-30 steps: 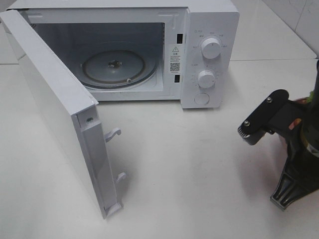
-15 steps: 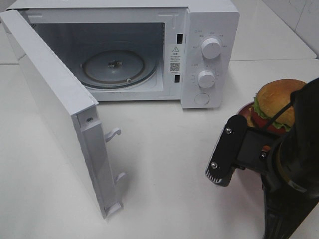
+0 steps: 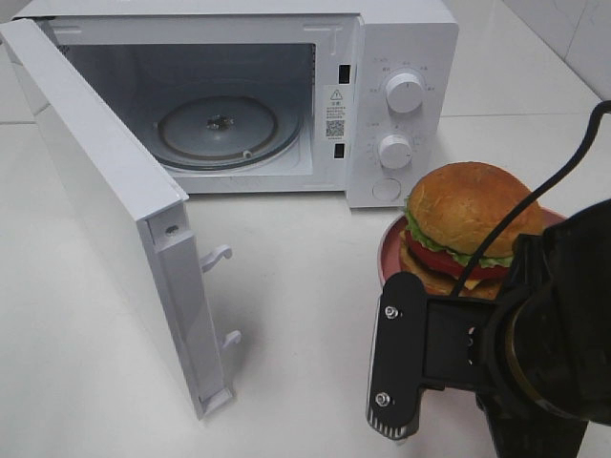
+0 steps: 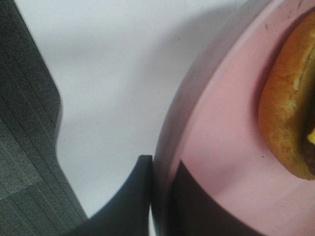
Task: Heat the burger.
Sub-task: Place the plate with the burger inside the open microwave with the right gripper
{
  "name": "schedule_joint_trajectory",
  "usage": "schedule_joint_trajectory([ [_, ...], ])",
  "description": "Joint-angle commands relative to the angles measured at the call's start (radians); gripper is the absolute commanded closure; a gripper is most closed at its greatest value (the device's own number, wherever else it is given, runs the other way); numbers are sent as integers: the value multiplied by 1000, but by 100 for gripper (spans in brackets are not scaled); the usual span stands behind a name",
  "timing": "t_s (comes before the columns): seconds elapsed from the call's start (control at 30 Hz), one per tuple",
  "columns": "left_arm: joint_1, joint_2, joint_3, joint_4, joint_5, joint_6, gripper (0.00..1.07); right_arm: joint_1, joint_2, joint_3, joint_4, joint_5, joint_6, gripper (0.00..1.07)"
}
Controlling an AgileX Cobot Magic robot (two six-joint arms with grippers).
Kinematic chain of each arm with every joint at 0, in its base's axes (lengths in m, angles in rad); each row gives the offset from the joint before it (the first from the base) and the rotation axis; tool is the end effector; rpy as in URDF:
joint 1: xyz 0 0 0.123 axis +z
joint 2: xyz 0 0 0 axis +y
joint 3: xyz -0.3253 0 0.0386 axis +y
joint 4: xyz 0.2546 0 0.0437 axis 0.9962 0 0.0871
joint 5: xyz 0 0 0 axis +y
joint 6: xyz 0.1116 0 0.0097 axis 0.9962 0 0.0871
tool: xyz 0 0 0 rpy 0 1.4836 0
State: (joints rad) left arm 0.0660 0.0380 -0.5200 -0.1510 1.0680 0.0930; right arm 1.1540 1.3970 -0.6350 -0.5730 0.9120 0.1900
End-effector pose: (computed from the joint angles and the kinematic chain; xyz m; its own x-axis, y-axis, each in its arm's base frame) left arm -0.0195 -0.0161 0.2780 -0.4720 -0.0115 -0.8815 0.0598 0.9972 -0.0450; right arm 0.1262 0.1663 0.2050 -0.2462 -0.9692 0.0107 -0.8747 0.2174 -0.4332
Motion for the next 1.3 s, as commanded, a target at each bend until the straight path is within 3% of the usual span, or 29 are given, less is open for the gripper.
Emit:
schedule_joint_trajectory([
  [0.03, 4, 0, 3, -8, 2, 3, 7, 4, -12, 3, -52, -8, -57, 107],
  [0.73, 4, 0, 3, -8, 2, 3, 7, -3, -12, 2, -151, -98, -234, 107],
  [1.13, 4, 0, 3, -8, 2, 3, 7, -156, -12, 2, -134, -271, -586, 107],
  [1.3, 4, 0, 3, -8, 2, 3, 7, -209, -12, 2, -46, -331, -752, 107],
])
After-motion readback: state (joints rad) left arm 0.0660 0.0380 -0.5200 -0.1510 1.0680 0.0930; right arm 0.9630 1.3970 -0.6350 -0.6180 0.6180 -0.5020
